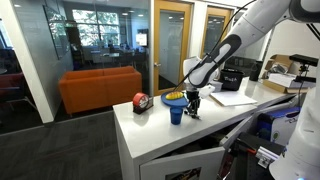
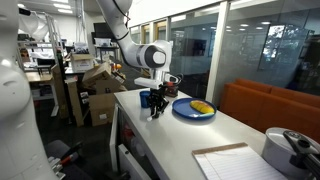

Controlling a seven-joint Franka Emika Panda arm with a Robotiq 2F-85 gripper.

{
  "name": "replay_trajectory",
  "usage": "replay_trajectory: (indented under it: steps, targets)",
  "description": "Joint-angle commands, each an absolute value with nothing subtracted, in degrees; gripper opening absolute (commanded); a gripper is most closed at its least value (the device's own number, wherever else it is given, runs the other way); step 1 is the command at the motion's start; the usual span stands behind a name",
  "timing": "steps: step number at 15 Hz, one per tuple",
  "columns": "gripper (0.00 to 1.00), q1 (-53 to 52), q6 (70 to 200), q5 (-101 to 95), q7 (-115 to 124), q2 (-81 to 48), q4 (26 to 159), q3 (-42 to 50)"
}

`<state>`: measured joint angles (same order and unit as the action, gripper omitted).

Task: Put the marker in the cup

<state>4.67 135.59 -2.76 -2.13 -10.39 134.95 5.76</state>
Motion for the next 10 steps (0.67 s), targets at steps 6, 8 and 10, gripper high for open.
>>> replay_trajectory:
  steps: [6, 8, 10]
  targets:
    - [0.05, 6.6, 135.5, 3.1, -7.4, -7.7, 135.9, 5.1]
    - [0.05, 7.4, 134.8, 6.2, -11.1, -5.3, 136.1, 5.1]
    - [0.05, 7.8, 134.8, 9.0, -14.6, -2.3, 136.3, 5.4]
